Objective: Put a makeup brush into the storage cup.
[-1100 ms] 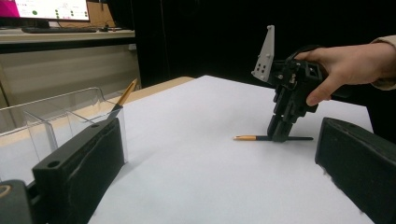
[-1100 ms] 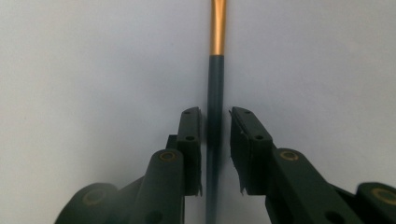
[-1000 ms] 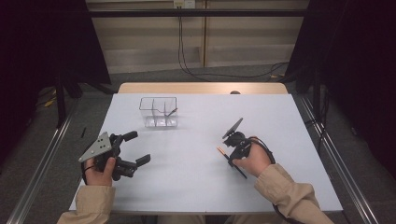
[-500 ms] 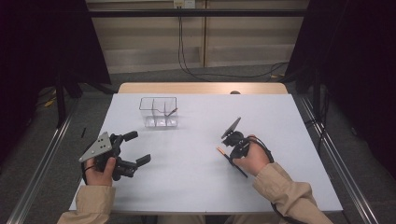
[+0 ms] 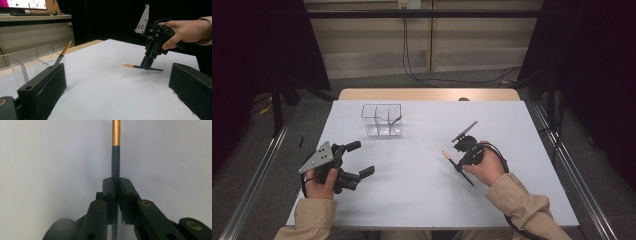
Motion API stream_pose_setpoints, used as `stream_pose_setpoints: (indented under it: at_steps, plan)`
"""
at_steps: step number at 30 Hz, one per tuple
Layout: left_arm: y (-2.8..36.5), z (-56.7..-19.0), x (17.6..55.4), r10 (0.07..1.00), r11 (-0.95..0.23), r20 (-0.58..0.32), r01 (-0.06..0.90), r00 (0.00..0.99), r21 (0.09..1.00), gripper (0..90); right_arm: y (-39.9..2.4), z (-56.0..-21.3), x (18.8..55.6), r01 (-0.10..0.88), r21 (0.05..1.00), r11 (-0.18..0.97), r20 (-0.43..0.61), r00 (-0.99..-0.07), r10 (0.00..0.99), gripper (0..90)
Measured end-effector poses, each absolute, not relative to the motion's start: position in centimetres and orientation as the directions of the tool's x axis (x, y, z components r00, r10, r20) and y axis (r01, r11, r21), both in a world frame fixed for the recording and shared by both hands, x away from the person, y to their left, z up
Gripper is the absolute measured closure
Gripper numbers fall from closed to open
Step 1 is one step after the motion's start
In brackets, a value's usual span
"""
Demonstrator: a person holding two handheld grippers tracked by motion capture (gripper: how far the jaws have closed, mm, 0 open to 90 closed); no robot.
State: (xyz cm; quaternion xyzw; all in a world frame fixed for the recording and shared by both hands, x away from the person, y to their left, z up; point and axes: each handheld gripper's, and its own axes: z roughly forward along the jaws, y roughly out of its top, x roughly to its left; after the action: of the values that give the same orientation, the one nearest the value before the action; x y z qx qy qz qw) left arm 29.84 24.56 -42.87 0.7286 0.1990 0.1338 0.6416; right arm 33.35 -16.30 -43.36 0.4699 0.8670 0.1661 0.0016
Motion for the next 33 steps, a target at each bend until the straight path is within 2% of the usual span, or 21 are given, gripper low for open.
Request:
stream_pose_setpoints:
  at_steps: [9,18,33]
  plan:
    - [24.4,-43.0,29.9,0.463,-0.094,-0.066,0.124,0.884,0.988,1.1,-17.4,-42.4,33.2,0.796,0.422,0.434,0.193,-0.547,0.815,84.1]
    - [24.3,-43.1,30.0,0.461,-0.094,-0.068,0.125,0.885,0.988,1.1,-17.5,-41.7,32.9,0.733,0.568,0.374,0.205,-0.566,0.799,84.1]
    - [24.4,-43.1,30.0,0.461,-0.094,-0.069,0.125,0.885,0.988,1.1,-17.6,-41.0,32.0,0.531,0.799,0.281,0.169,-0.648,0.743,84.1]
